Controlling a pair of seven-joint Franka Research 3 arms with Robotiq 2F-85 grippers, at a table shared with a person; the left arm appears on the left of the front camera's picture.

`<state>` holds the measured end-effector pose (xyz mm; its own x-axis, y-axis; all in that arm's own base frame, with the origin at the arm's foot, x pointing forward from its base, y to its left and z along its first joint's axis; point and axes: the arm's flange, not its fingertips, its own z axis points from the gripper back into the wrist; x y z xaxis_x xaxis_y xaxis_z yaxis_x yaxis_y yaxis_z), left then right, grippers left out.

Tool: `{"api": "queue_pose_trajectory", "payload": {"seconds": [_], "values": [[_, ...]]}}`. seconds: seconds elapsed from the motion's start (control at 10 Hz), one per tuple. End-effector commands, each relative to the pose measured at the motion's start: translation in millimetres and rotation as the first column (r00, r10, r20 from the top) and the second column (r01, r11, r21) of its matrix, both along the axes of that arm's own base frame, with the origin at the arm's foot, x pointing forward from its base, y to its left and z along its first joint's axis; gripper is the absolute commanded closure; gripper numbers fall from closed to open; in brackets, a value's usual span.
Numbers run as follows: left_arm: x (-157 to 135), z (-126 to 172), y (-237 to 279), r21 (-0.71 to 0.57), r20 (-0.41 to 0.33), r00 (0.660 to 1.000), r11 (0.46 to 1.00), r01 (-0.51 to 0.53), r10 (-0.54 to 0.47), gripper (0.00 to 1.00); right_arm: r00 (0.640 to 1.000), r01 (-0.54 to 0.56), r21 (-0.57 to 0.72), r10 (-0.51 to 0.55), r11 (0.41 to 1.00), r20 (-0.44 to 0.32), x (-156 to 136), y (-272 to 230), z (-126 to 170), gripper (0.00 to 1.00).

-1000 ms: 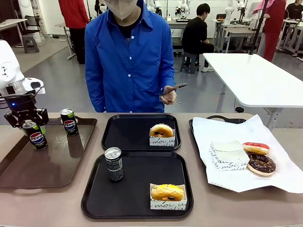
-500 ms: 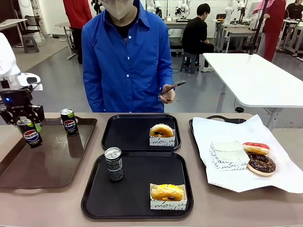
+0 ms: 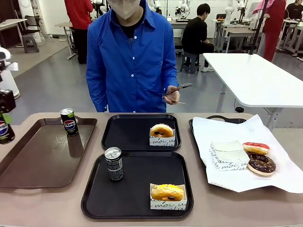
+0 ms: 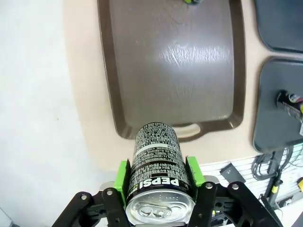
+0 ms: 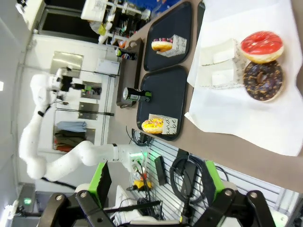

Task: Set up donuts and drinks on trays.
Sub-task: Pick up one Pepsi coke from the Handle tray and place it on the Flat Tray without a Pepsi coke.

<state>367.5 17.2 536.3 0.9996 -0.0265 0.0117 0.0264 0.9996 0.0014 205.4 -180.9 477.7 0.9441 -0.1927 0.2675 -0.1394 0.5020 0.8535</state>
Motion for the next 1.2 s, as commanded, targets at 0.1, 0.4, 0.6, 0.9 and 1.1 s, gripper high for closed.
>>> {"api": "queue_pose_trajectory", "payload": {"seconds": [0.1, 0.4, 0.6, 0.9, 1.1], "values": [[-1, 6, 15, -0.029, 0.018, 0.998, 0.998, -0.051, 0.052, 1.0, 1.0, -0.006, 0.018, 0.005, 1.0, 0.025, 0, 0, 0, 0.0], [-10, 9, 2, -0.003, 0.014, 1.0, 1.0, -0.003, 0.003, 1.0, 1.0, -0.006, 0.018, 0.005, 1.0, 0.025, 0, 0, 0, 0.0], [-10, 9, 2, -0.003, 0.014, 1.0, 1.0, -0.003, 0.003, 1.0, 1.0, -0.006, 0.018, 0.005, 1.0, 0.025, 0, 0, 0, 0.0], [10, 21, -34, 0.062, 0.069, 0.991, 0.992, 0.112, -0.116, 0.42, 1.0, -0.006, 0.018, 0.005, 1.0, 0.025, 0, 0, 0, 0.0], [28, 27, -64, 0.078, 0.082, 0.983, 0.984, 0.161, -0.167, 0.42, 1.0, -0.006, 0.018, 0.005, 1.0, 0.025, 0, 0, 0, 0.0]]}}
